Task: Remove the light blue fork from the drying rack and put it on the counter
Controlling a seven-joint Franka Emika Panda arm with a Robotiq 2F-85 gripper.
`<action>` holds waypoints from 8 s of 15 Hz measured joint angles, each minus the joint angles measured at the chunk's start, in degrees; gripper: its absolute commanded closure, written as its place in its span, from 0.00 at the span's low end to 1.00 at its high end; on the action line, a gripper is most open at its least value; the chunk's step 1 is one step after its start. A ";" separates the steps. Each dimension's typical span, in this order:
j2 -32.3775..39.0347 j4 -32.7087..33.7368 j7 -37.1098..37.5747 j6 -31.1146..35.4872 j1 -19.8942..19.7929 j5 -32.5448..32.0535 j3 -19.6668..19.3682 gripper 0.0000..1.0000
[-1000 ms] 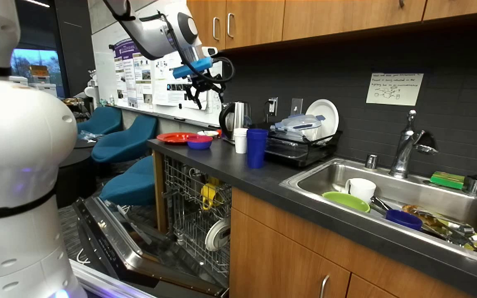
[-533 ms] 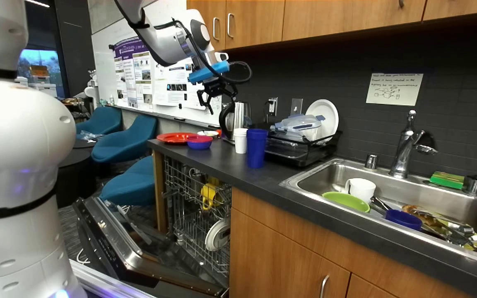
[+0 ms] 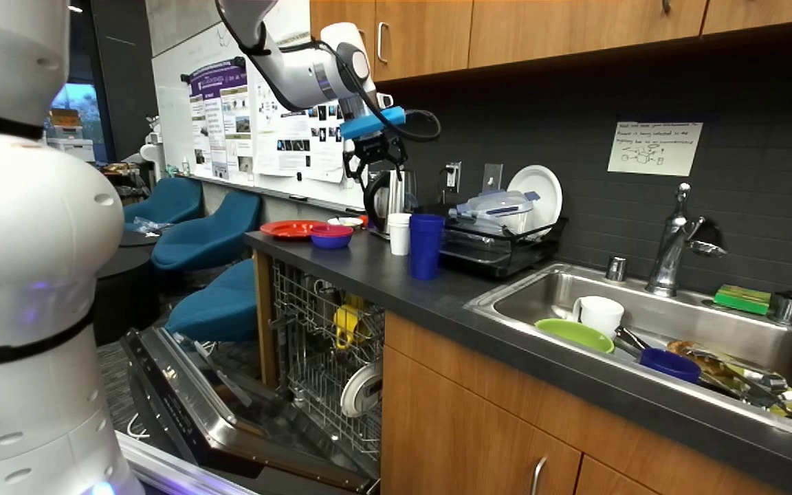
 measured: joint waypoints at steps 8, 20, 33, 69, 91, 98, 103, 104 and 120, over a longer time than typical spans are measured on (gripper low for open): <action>5.28 6.04 -7.60 -0.85 -0.05 1.15 0.43 0.00; 9.94 10.07 -8.57 0.73 -0.03 -7.20 0.06 0.00; 16.32 18.90 -8.76 0.67 -0.04 -8.50 -0.43 0.00; 22.36 29.44 -10.61 -10.23 -2.08 -0.74 1.14 0.30; 22.20 33.15 -10.46 -6.06 -1.90 -2.43 1.26 0.98; 21.99 37.00 -10.20 -1.37 0.17 -3.01 1.40 0.99; 20.77 36.93 -9.62 1.69 3.19 -3.01 2.35 0.99; 20.42 36.90 -9.24 2.07 3.96 -3.01 2.65 0.99; 18.92 30.31 -4.44 -5.78 5.20 3.45 4.97 0.99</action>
